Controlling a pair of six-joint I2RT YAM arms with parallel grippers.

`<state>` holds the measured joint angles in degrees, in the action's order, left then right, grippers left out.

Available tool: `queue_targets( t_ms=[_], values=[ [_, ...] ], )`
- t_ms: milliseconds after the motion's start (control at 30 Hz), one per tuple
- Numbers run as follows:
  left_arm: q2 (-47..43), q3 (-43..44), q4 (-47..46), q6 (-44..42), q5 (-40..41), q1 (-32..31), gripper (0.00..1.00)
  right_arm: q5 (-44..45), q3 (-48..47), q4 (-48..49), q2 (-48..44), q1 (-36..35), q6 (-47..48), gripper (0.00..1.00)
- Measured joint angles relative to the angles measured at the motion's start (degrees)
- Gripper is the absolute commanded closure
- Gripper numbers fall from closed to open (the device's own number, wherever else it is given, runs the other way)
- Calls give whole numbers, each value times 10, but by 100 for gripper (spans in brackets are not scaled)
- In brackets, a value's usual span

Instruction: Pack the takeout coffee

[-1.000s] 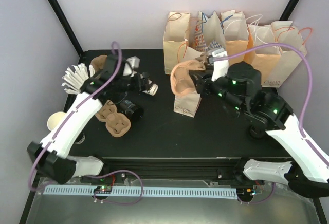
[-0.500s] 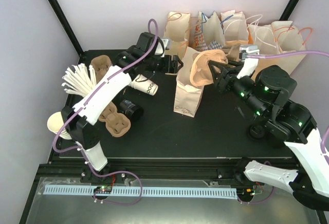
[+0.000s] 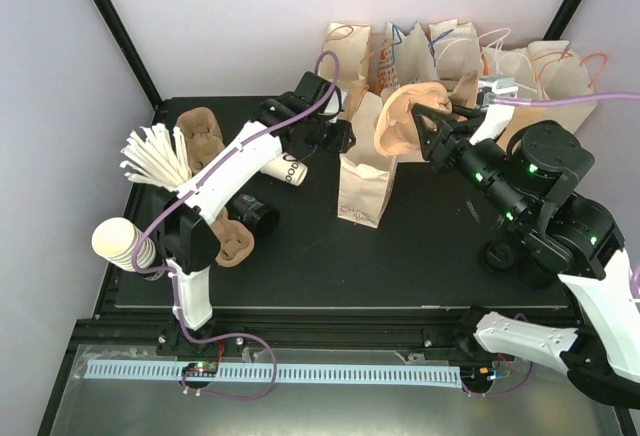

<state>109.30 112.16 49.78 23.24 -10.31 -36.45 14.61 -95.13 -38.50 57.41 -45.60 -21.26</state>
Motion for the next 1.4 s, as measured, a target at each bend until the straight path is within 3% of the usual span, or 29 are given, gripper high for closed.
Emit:
queue_targets(
  t_ms=[100, 167, 500, 667, 900, 1067, 1400],
  values=[
    [5, 14, 12, -14, -1, 0, 91, -6, -8, -1, 7, 0, 7, 57],
    [5, 25, 16, -31, -4, 0, 98, -12, -16, -2, 13, 0, 10, 57],
    [-35, 36, 89, -122, -19, 0, 98, -73, -53, -9, 56, 0, 18, 57],
    [-85, 23, 117, -153, -42, 0, 98, -148, -31, -6, 64, 0, 16, 57],
    [-146, -38, 129, -175, -87, 0, 98, -256, -26, -16, 106, 2, 19, 58],
    [-176, -97, 129, -177, -106, 0, 98, -281, -15, -31, 119, 8, 30, 61],
    [-232, -200, 106, -172, -153, 0, 98, -306, 181, -7, 66, 17, 22, 61]
  ],
)
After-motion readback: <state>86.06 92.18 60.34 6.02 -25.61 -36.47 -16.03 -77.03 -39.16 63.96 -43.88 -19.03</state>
